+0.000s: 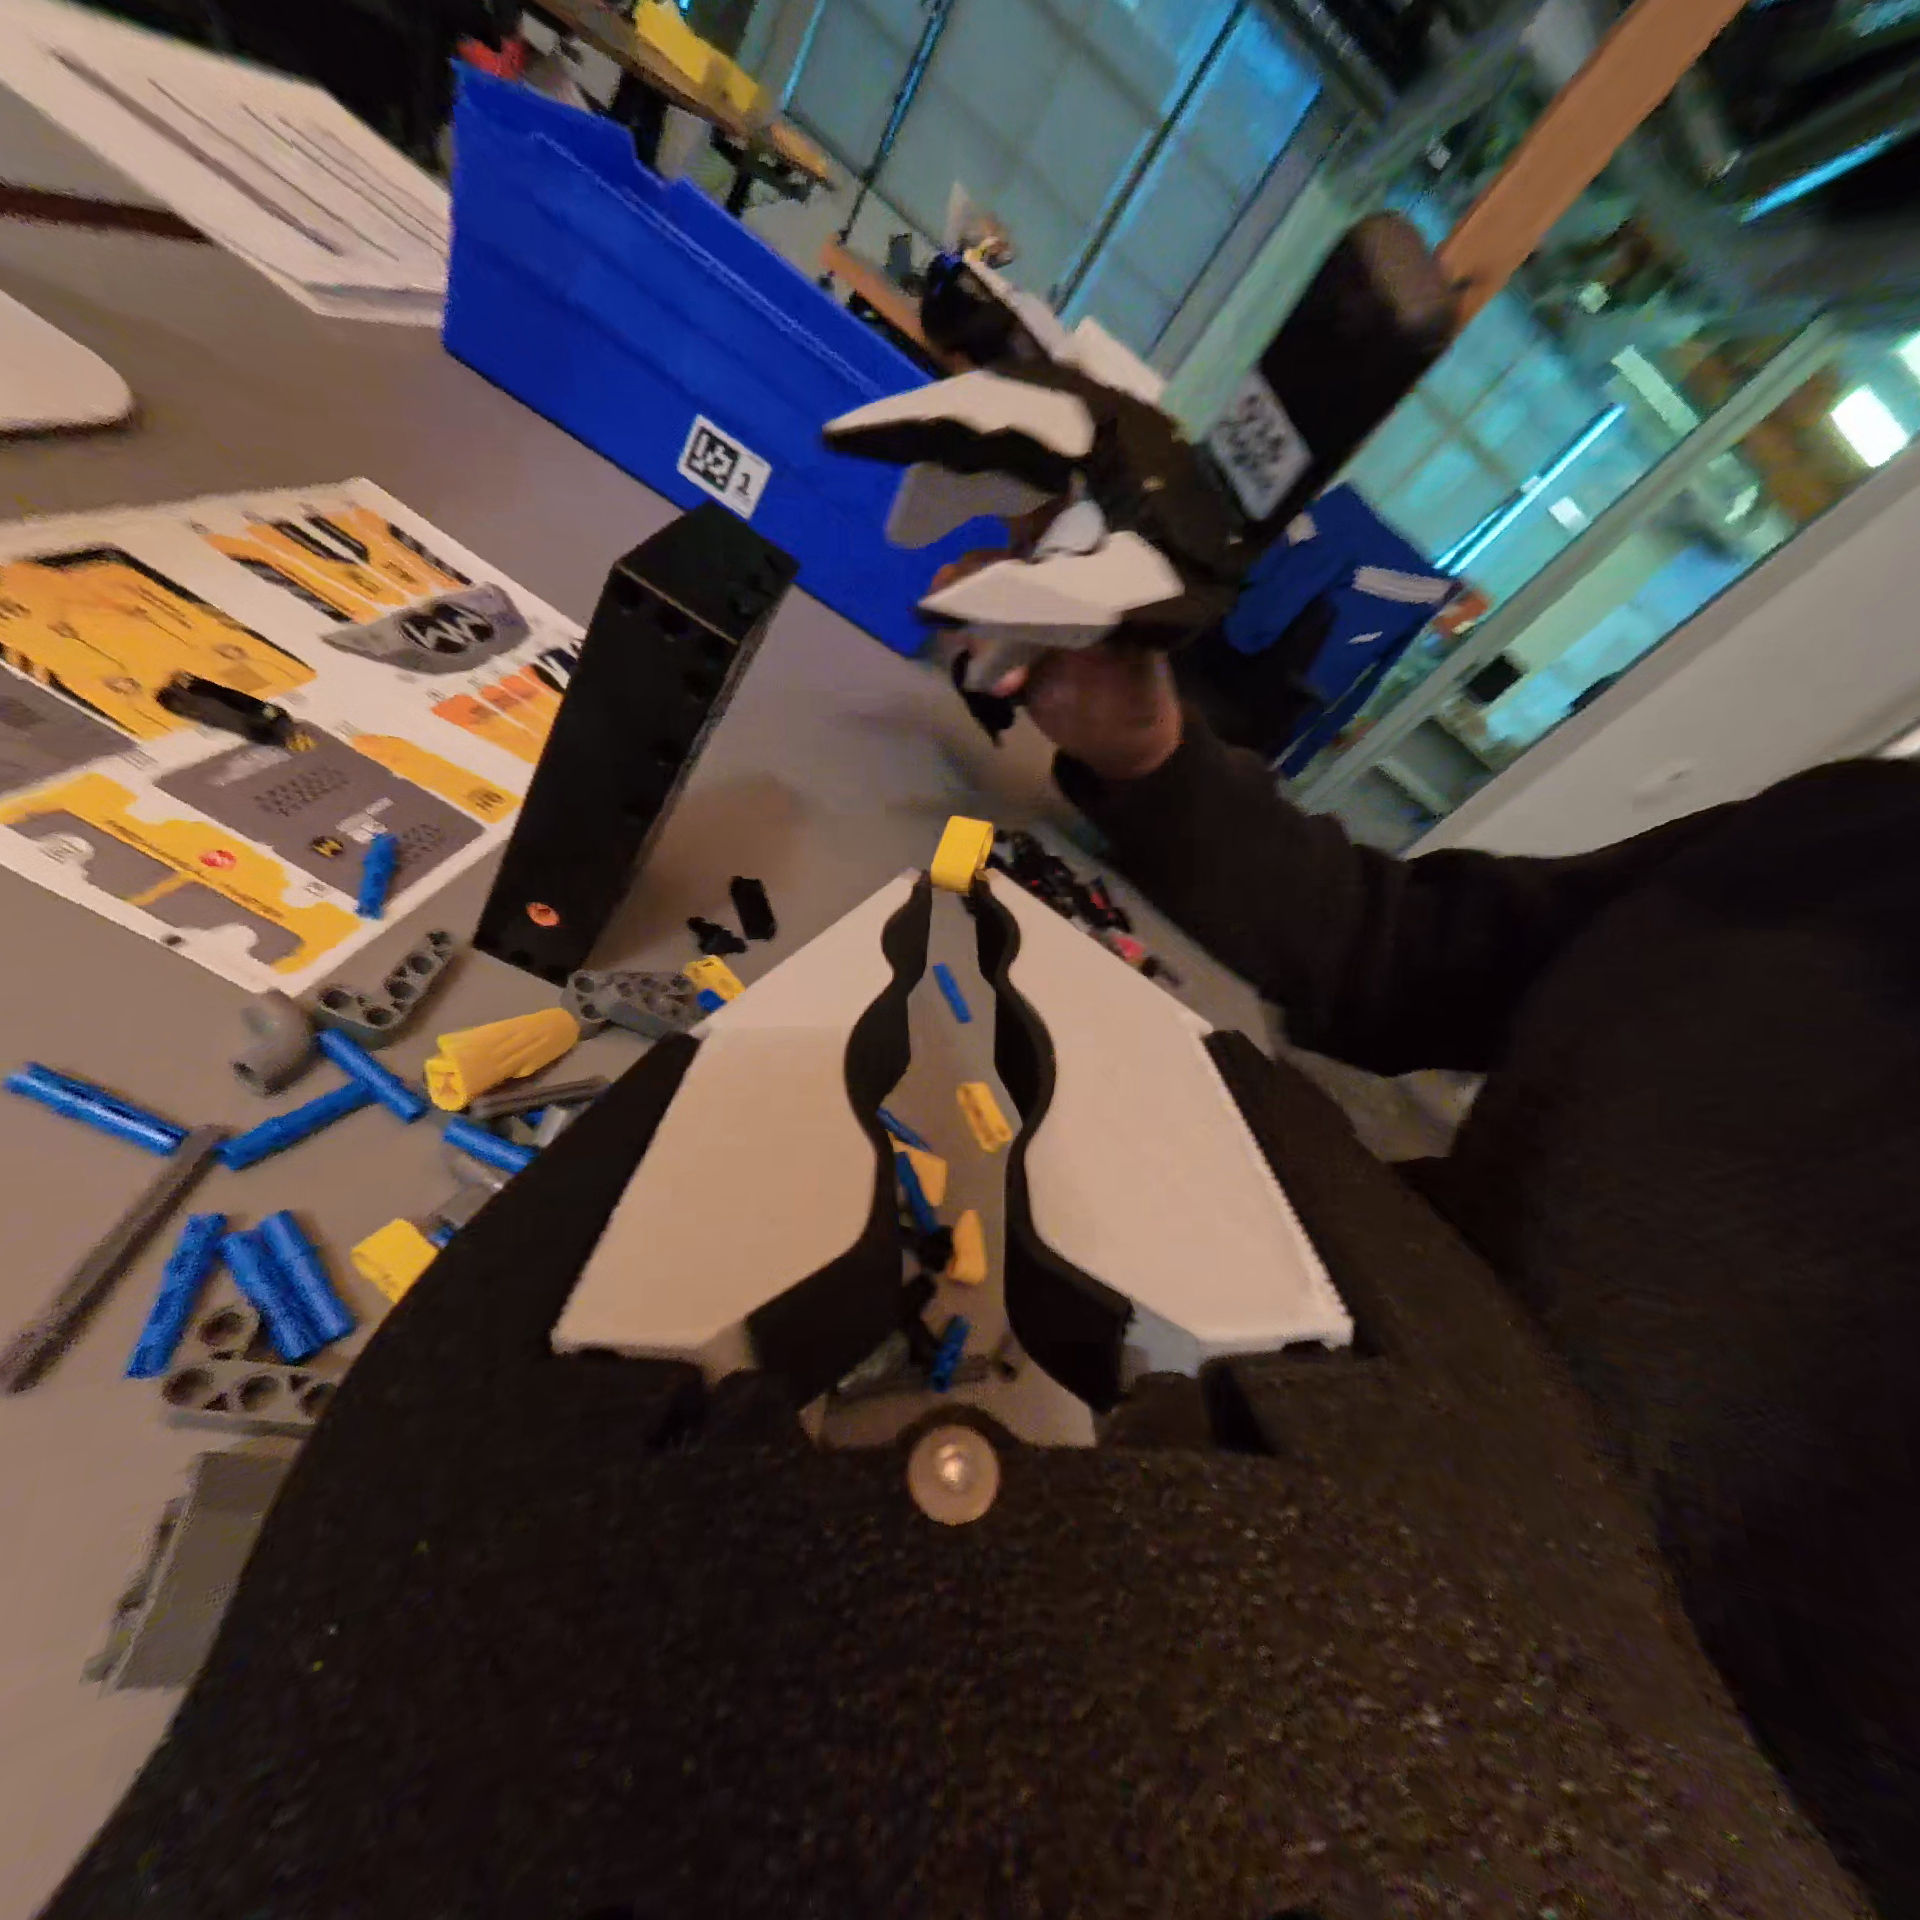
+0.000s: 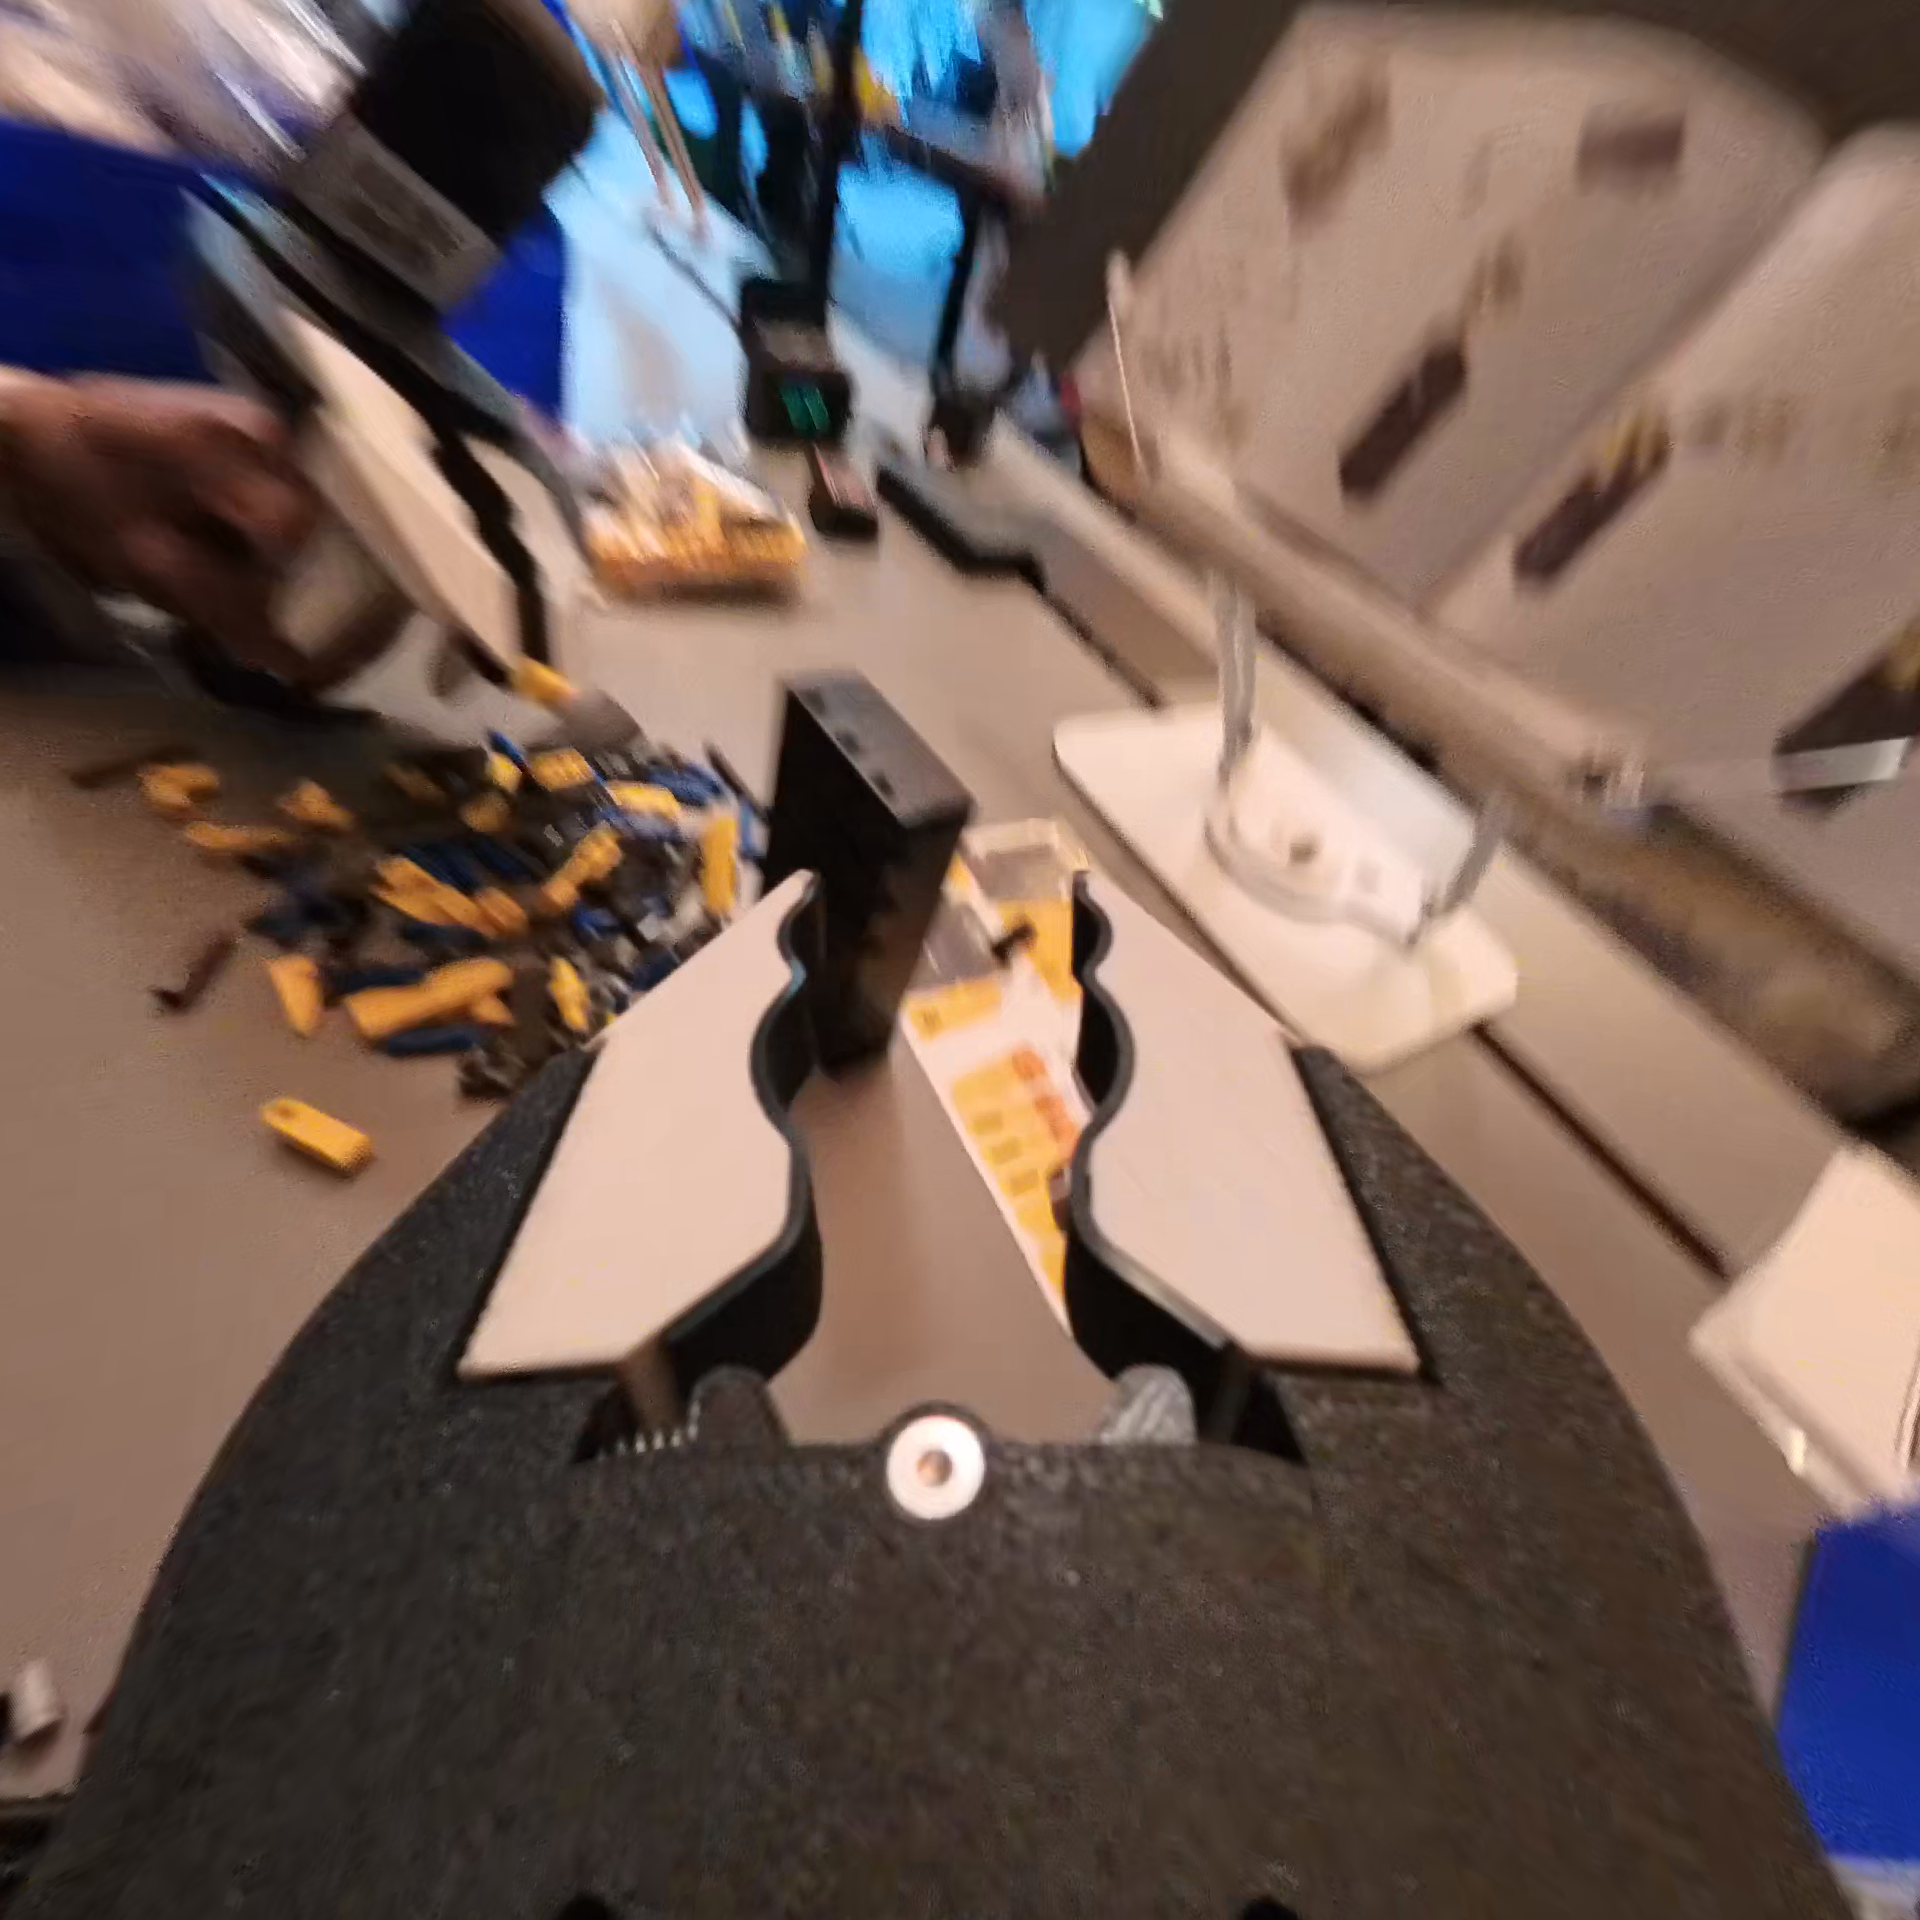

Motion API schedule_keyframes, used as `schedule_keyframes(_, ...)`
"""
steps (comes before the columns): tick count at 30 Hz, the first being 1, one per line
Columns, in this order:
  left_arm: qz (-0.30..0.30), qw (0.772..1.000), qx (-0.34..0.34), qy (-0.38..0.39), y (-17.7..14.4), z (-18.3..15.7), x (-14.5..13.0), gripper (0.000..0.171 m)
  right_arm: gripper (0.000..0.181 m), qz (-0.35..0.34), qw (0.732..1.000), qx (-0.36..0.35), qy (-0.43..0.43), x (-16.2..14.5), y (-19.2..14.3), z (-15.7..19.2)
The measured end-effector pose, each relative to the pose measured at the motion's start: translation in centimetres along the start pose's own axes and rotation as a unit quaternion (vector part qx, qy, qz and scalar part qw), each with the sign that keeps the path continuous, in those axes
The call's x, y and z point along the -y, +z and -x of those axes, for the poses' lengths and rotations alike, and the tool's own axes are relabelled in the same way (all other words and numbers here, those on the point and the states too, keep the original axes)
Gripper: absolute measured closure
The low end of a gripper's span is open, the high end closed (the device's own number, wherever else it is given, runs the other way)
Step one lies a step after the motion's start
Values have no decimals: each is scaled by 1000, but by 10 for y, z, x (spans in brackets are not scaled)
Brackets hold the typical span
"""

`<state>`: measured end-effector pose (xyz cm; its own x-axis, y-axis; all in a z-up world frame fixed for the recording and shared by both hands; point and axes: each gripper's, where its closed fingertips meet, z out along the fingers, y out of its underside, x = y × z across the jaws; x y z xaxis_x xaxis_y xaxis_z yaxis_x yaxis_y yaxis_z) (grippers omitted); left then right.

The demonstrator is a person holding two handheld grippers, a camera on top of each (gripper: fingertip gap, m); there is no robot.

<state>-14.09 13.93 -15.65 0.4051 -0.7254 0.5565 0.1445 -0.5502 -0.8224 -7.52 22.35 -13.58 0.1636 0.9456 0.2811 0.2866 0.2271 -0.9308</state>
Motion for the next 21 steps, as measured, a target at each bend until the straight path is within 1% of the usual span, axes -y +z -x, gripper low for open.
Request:
schedule_keyframes(2, 9, 999, 10, 33, 3, -4, -2, 164, 135, -84, 995, 16, -55, 31, -10, 25)
schedule_keyframes(4, 13, 1000, -5, 27, 7, -10, -4, 165, 136, -119, 986, 23, -114, 43, -11, 48)
schedule_keyframes(5, 16, 1000, -13, 19, 9, -13, -6, 164, 140, -118, 983, 26, -141, 42, -9, 58)
schedule_keyframes(7, 24, 999, -26, 10, 11, -16, -10, 164, 141, -101, 977, 45, -182, 34, -1, 77)
schedule_keyframes(10, 39, 998, -40, 2, 14, -19, -16, 164, 142, -82, 974, 78, -197, 26, 6, 94)
schedule_keyframes(12, 41, 998, -54, -4, 15, -24, -16, 164, 143, -76, 972, 92, -202, 22, 7, 101)
schedule_keyframes(15, 48, 997, -64, -10, 18, -28, -19, 164, 156, -68, 968, 103, -218, 17, 8, 106)
schedule_keyframes(21, 57, 996, -72, -19, 20, -31, -23, 165, 161, -60, 964, 112, -232, 13, 10, 113)
